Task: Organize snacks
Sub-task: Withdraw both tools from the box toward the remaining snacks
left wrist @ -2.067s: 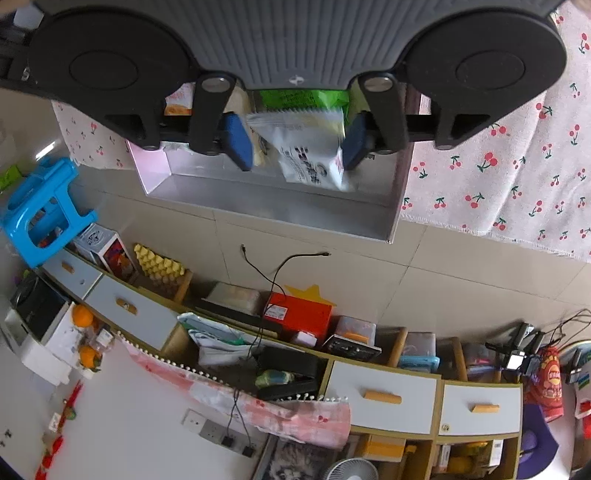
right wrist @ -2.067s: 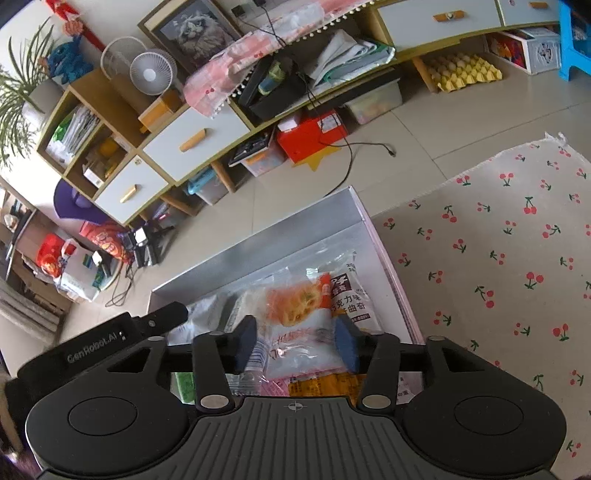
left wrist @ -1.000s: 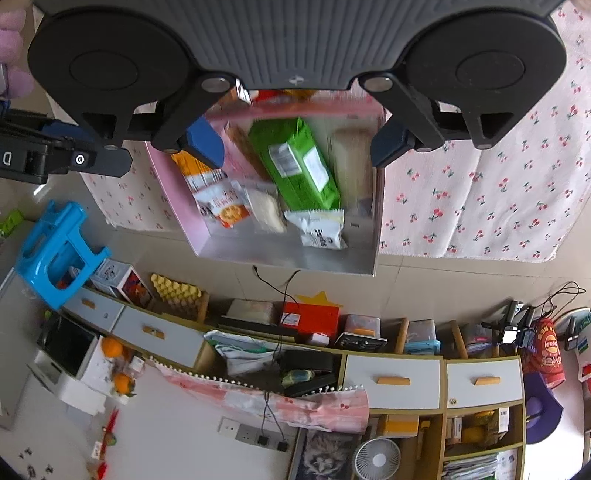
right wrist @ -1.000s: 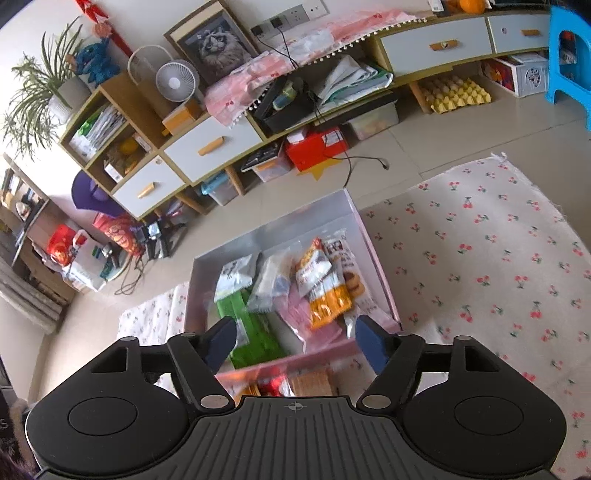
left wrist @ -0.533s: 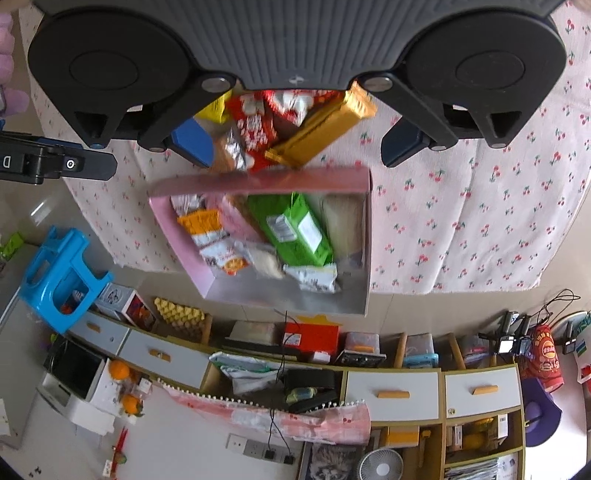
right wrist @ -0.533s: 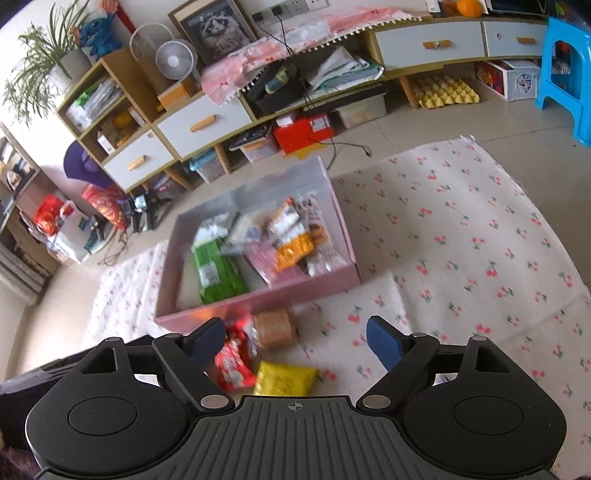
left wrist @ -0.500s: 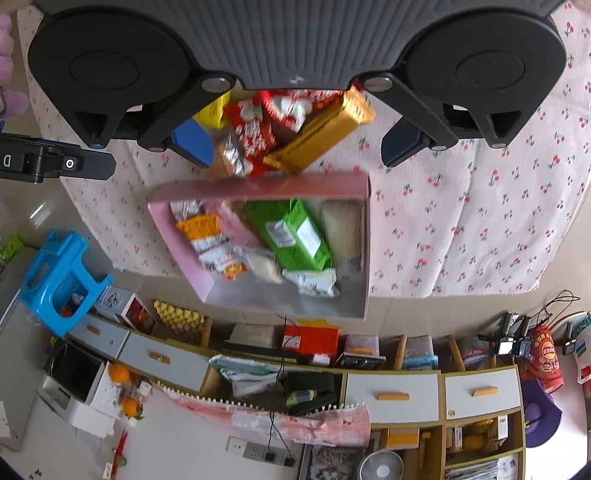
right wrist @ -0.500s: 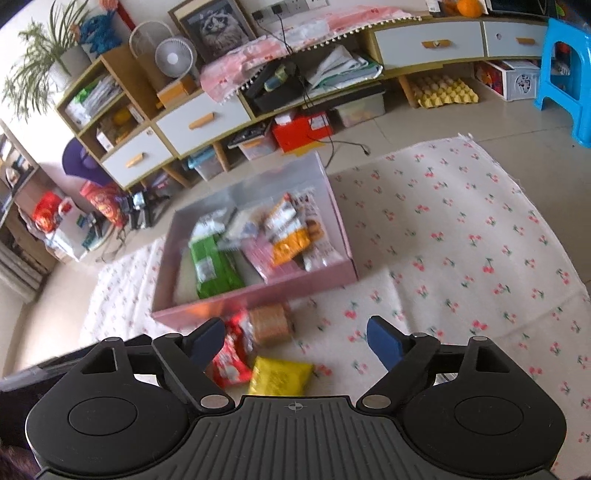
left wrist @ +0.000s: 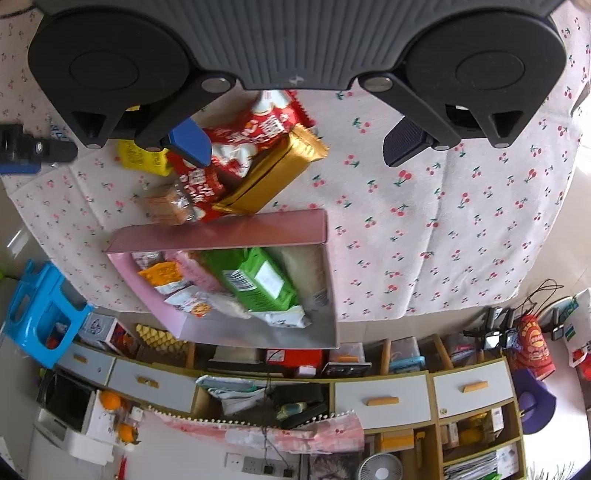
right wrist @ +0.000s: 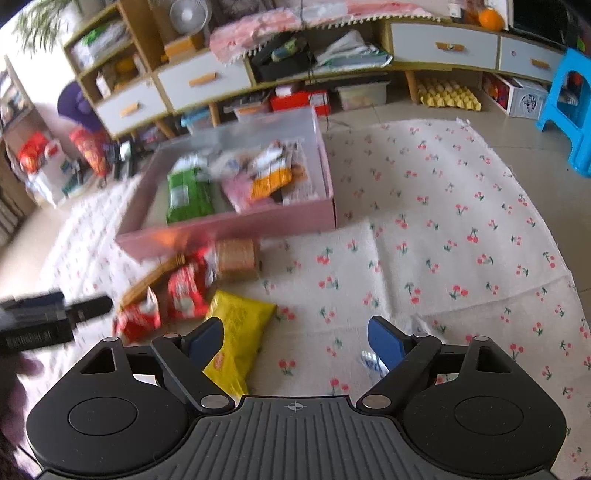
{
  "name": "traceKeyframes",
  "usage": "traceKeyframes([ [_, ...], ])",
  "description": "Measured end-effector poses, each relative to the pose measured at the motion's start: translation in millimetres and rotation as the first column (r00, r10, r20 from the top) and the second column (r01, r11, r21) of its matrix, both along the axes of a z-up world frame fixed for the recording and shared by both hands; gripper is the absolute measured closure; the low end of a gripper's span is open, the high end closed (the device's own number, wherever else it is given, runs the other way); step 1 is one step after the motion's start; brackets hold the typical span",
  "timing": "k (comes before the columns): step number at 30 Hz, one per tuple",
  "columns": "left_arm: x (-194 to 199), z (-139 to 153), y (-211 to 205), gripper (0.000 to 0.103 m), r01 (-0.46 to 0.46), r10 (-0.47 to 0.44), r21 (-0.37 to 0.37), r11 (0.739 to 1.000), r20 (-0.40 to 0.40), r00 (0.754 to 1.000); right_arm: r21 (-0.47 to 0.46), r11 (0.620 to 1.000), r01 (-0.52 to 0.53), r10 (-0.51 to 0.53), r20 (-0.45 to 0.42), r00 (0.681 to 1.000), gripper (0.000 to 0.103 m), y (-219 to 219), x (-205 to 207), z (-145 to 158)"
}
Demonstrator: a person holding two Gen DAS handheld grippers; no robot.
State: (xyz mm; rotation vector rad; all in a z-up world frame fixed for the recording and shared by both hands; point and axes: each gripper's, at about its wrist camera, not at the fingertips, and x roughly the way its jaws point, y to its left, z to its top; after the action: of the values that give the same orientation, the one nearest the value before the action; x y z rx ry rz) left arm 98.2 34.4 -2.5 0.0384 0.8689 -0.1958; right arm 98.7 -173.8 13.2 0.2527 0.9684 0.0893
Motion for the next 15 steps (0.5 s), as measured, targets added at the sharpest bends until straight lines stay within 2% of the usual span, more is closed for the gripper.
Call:
traceKeyframes([
  [5,8.0,-8.8,11.9,0.005,-0.023,0.022,-0.023,0.999,-0.035,0.999,-0.009,0.999,-0.042,0.042,-0.021,0.999,0.016,9.7,-1.2,-5.1],
  [8,14.8,-15.0,13.7,0.010,-0.004,0.003,-0.021,1.000,-0.038,0.999,-0.014,0.999,-0.045,0.045,-0.025,0.999,0.016,13.6,2.5,-6.8],
  [15,29.9,-24.1,9.1,0.034,0.091,-0.093,-0.052,0.995,-0.058,0.994,0.035,0.999,-0.023,0.025,-0.057,0.998,0.016,17.8,18.2,-15.1],
])
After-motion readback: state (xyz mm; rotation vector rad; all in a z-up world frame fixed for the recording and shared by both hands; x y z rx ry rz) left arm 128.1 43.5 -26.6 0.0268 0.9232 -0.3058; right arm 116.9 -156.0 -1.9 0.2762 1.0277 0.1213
